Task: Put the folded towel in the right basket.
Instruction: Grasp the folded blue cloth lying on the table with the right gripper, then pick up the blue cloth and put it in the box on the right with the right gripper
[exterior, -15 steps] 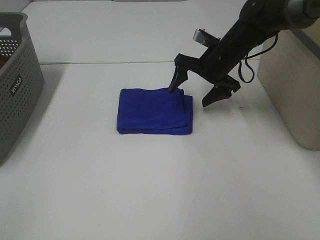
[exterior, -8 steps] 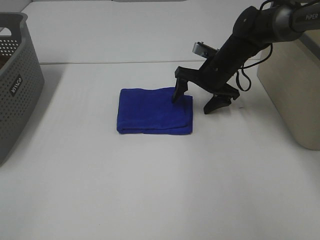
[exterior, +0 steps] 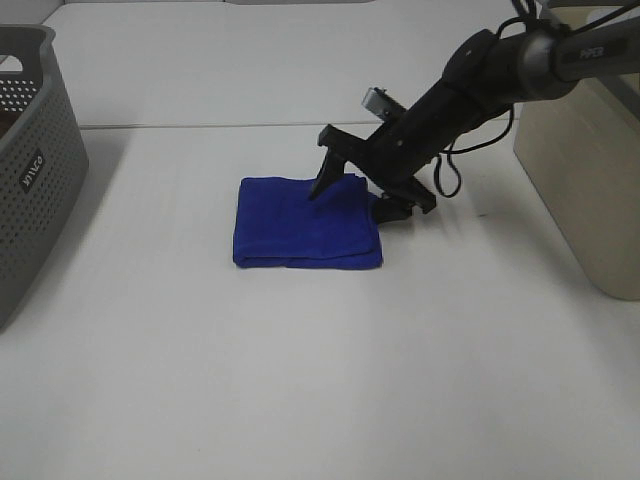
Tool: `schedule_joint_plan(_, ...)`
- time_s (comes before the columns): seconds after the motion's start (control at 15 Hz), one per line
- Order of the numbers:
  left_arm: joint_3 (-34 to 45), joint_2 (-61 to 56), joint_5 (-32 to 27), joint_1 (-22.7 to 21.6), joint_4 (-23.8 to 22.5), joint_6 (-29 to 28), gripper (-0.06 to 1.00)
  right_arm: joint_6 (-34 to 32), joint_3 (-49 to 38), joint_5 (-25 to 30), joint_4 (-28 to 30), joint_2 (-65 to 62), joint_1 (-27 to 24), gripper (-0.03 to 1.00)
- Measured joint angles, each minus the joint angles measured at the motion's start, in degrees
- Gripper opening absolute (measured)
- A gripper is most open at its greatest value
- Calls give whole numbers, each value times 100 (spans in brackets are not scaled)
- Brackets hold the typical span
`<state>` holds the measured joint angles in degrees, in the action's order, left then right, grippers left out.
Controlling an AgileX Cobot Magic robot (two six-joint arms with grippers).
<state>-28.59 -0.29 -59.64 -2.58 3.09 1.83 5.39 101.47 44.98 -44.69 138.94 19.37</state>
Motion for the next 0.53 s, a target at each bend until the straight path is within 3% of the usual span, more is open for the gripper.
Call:
schedule_joint_plan(0.07,0,0,0,0,0,0,96,11,0,-229,-69,57,178,61)
schedule_joint_plan(0.2,0,0,0,0,0,0,96,29,-11,-607,-103,160,487,20)
schedule_joint_plan(0.27,0,0,0,0,0,0,96,40,-11,-710,-109,172,561,11)
schedule_joint_plan(0.53,0,0,0,0,0,0,96,155,-11,-676,-109,172,579,11)
